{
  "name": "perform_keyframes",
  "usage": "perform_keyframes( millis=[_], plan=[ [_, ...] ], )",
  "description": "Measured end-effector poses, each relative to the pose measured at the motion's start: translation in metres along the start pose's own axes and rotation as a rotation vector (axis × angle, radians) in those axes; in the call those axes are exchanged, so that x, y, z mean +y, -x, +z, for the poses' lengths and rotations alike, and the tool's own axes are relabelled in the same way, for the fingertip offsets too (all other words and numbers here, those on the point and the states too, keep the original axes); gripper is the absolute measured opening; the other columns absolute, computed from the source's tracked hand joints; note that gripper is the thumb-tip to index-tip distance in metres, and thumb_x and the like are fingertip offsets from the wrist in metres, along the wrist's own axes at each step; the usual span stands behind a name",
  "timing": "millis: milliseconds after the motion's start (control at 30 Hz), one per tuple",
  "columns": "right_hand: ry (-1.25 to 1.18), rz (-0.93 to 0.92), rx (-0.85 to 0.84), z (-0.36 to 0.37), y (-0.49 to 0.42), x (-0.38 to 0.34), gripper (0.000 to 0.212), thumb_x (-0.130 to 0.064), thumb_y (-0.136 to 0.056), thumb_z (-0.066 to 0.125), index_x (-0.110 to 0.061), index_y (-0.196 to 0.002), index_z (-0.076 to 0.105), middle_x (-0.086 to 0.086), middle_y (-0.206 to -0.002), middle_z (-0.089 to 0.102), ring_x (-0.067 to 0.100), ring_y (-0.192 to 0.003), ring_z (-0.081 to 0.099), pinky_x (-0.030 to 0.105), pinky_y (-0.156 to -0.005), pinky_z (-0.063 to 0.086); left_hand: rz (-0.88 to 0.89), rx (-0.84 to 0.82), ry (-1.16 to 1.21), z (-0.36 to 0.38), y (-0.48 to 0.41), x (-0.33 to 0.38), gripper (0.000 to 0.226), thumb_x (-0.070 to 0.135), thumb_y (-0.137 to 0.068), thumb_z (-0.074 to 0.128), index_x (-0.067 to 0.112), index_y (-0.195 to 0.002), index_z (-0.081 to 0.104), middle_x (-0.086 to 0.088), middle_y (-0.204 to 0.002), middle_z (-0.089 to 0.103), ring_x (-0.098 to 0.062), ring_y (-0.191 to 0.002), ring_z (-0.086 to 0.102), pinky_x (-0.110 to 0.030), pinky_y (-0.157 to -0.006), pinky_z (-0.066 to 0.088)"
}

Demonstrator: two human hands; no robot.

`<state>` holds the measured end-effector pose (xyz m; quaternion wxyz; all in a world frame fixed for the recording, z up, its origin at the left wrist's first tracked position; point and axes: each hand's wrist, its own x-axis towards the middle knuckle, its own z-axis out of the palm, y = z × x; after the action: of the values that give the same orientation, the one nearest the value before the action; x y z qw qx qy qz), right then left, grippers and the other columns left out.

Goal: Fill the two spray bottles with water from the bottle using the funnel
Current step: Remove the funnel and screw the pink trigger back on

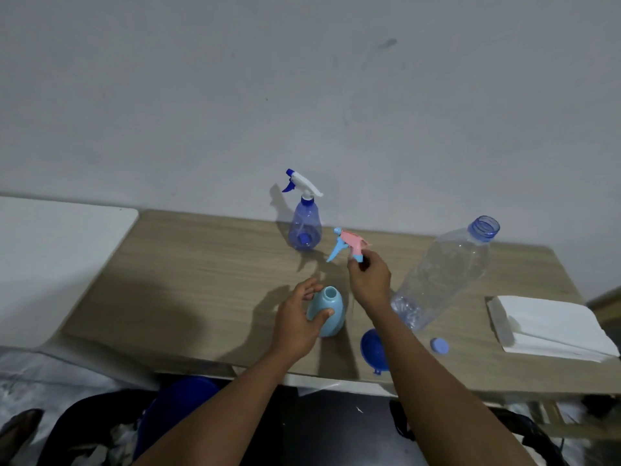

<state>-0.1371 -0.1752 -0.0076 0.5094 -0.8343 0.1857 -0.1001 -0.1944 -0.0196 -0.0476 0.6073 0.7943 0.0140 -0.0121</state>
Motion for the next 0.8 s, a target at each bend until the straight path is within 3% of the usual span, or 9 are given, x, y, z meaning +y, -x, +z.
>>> perform_keyframes(
  millis=[200, 433, 567, 700, 800],
  plan=[
    [-0.262, -0.314, 0.045, -0.042, 0.029, -0.061, 0.025, -0.016, -0.093, 0.067, -0.012, -0.117, 0.068, 0.001, -0.095, 0.072, 0.010, -0.082, 0.065, 0.017, -0.071, 0.052, -0.010, 0.010, -0.022, 0.002, 0.000, 0.001, 0.064, 0.012, -0.073, 0.083, 0.044, -0.118, 0.053, 0.021, -0.112, 0.066, 0.002, -0.107, 0.061, -0.039, -0.098, 0.053],
    [-0.251, -0.456, 0.018, -0.047, 0.055, -0.065, 0.024, -0.011, -0.092, 0.069, -0.012, -0.116, 0.067, -0.002, -0.098, 0.070, 0.008, -0.085, 0.065, 0.017, -0.072, 0.052, -0.042, -0.027, -0.046, 0.001, -0.002, 0.004, 0.058, 0.012, -0.075, 0.082, 0.027, -0.125, 0.056, 0.017, -0.113, 0.065, 0.001, -0.106, 0.060, -0.032, -0.091, 0.055],
    [-0.230, -0.475, 0.011, -0.044, 0.064, -0.062, 0.025, -0.012, -0.092, 0.069, -0.022, -0.114, 0.064, -0.001, -0.101, 0.069, 0.010, -0.087, 0.064, 0.015, -0.072, 0.051, -0.063, -0.029, -0.035, -0.001, 0.000, 0.010, 0.059, 0.011, -0.076, 0.082, 0.026, -0.126, 0.055, 0.017, -0.113, 0.064, 0.003, -0.104, 0.059, -0.014, -0.084, 0.049],
    [-0.180, -0.426, 0.002, -0.037, 0.067, -0.048, 0.023, -0.010, -0.089, 0.071, -0.016, -0.110, 0.066, -0.002, -0.097, 0.069, 0.006, -0.086, 0.065, 0.011, -0.073, 0.049, -0.054, -0.026, -0.051, -0.001, 0.001, 0.011, 0.055, 0.013, -0.076, 0.082, 0.030, -0.122, 0.055, 0.018, -0.112, 0.064, 0.000, -0.103, 0.060, -0.007, -0.080, 0.045],
    [-0.122, -0.287, -0.050, -0.028, 0.068, -0.026, 0.023, -0.017, -0.086, 0.073, -0.015, -0.108, 0.068, -0.005, -0.095, 0.071, 0.006, -0.086, 0.067, 0.027, -0.075, 0.057, -0.039, -0.015, -0.065, 0.000, 0.002, 0.011, 0.050, 0.012, -0.076, 0.082, 0.028, -0.117, 0.057, 0.021, -0.106, 0.063, 0.002, -0.097, 0.060, -0.007, -0.078, 0.045]
  ],
)
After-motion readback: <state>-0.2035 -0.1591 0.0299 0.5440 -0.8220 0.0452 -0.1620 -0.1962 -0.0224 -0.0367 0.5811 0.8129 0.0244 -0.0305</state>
